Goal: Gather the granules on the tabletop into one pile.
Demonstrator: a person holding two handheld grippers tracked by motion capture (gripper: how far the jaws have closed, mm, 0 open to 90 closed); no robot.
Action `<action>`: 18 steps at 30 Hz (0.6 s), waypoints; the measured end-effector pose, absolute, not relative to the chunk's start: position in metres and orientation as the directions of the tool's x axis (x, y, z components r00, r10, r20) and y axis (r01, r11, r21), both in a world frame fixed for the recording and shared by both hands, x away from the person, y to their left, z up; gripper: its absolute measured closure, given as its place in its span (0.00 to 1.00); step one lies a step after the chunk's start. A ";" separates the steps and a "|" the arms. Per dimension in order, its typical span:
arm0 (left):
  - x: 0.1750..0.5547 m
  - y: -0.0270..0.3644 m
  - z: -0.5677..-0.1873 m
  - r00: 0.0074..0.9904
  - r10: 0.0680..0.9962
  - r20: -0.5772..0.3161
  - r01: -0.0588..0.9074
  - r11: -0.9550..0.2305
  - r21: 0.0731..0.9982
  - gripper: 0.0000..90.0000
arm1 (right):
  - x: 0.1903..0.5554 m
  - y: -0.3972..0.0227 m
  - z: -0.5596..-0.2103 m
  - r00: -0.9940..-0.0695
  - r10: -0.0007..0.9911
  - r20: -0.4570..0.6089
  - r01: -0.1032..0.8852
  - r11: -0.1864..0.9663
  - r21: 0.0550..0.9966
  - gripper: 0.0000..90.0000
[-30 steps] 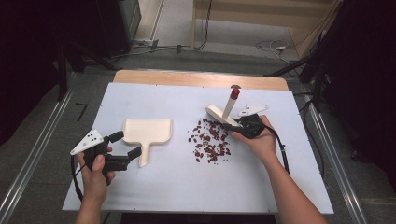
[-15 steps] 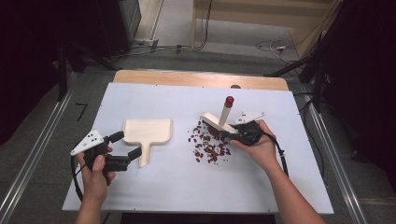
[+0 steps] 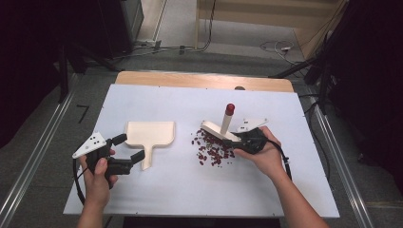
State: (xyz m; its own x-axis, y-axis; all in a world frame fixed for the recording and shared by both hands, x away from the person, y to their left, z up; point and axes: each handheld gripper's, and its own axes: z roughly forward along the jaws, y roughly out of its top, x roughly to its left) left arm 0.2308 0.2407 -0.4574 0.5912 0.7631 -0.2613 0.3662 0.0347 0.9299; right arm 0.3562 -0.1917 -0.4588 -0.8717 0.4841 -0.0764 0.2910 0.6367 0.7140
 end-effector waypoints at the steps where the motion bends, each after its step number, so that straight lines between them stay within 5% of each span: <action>1: 0.231 0.241 -0.457 0.593 0.761 -0.264 0.366 0.037 0.930 0.00 | 0.354 -0.191 -0.459 -0.874 0.481 -0.073 0.292 0.639 0.712 0.73; 18: 0.230 0.241 -0.456 0.598 0.755 -0.270 0.366 0.043 0.930 0.00 | 0.359 -0.200 -0.447 -0.855 0.505 -0.119 0.264 0.620 0.739 0.73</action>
State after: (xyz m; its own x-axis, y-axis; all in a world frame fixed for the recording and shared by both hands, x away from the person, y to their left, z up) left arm 0.2303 0.2406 -0.4564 0.5976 0.7549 -0.2701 0.3661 0.0428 0.9296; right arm 0.3588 -0.2005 -0.4468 -0.8546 0.5055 -0.1189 0.2636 0.6196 0.7393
